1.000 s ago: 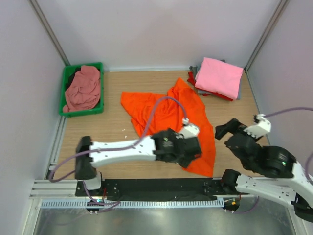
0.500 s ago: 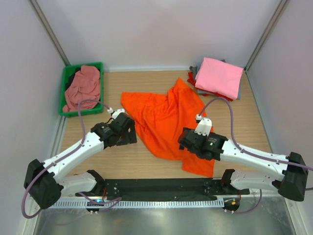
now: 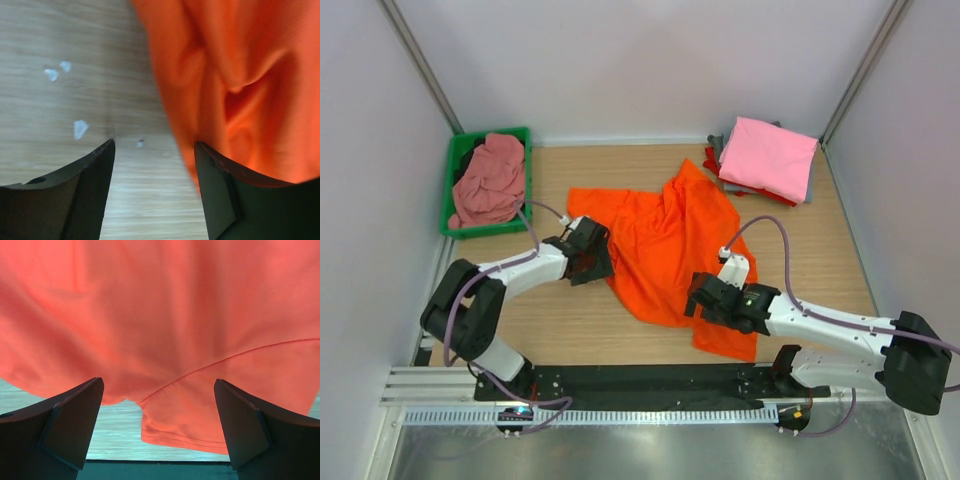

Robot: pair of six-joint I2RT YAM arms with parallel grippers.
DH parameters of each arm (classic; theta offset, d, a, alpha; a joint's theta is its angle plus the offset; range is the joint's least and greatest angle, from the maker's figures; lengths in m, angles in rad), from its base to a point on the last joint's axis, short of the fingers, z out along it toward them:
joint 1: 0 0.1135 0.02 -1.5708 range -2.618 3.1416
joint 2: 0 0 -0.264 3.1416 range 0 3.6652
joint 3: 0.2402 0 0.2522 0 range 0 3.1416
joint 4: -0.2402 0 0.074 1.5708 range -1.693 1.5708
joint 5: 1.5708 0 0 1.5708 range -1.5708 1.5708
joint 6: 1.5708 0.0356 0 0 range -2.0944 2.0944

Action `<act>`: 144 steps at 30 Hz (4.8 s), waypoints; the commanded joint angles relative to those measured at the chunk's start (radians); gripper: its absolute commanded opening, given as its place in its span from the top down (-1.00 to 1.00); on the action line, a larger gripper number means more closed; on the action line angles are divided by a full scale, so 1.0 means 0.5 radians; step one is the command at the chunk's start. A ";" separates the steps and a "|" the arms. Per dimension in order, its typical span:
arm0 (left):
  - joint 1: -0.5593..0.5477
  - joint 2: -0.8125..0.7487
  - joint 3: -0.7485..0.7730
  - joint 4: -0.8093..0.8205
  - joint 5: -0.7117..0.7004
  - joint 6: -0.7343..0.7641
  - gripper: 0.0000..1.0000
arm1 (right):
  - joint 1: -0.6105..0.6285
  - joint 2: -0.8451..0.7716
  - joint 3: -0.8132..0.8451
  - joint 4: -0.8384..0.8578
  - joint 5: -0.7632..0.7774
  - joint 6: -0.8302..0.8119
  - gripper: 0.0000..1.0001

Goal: Fold and stack the t-shirts
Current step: Flatten the tshirt out

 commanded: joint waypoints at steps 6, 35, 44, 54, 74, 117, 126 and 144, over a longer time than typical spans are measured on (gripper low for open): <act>0.015 0.213 0.087 0.395 0.008 -0.043 -0.01 | -0.005 0.003 -0.022 0.194 -0.062 -0.077 -1.00; -0.178 0.435 1.478 -1.385 -0.492 0.599 -0.99 | -0.008 -0.255 0.056 -0.070 -0.087 -0.089 -1.00; 0.021 -0.277 0.836 -1.093 -0.480 0.537 -0.99 | -0.005 -0.136 0.036 0.123 -0.271 -0.132 -1.00; 0.291 -0.388 0.326 -0.569 -0.094 0.415 -0.36 | 0.038 0.113 0.126 0.216 -0.286 -0.157 -0.99; 0.518 0.314 0.277 0.230 -0.034 0.224 -0.29 | 0.038 0.276 0.135 0.292 -0.255 -0.310 -0.99; 0.276 -0.103 0.265 -0.504 0.116 0.332 0.00 | 0.060 -0.243 0.080 0.078 -0.378 -0.258 -0.99; 0.276 -0.265 -0.084 -0.234 -0.019 0.074 0.13 | 0.216 0.346 0.273 0.158 -0.271 -0.286 -0.97; 0.267 -0.563 -0.472 0.177 -0.283 -0.257 -0.31 | 0.357 0.623 0.433 0.142 -0.176 -0.258 -0.97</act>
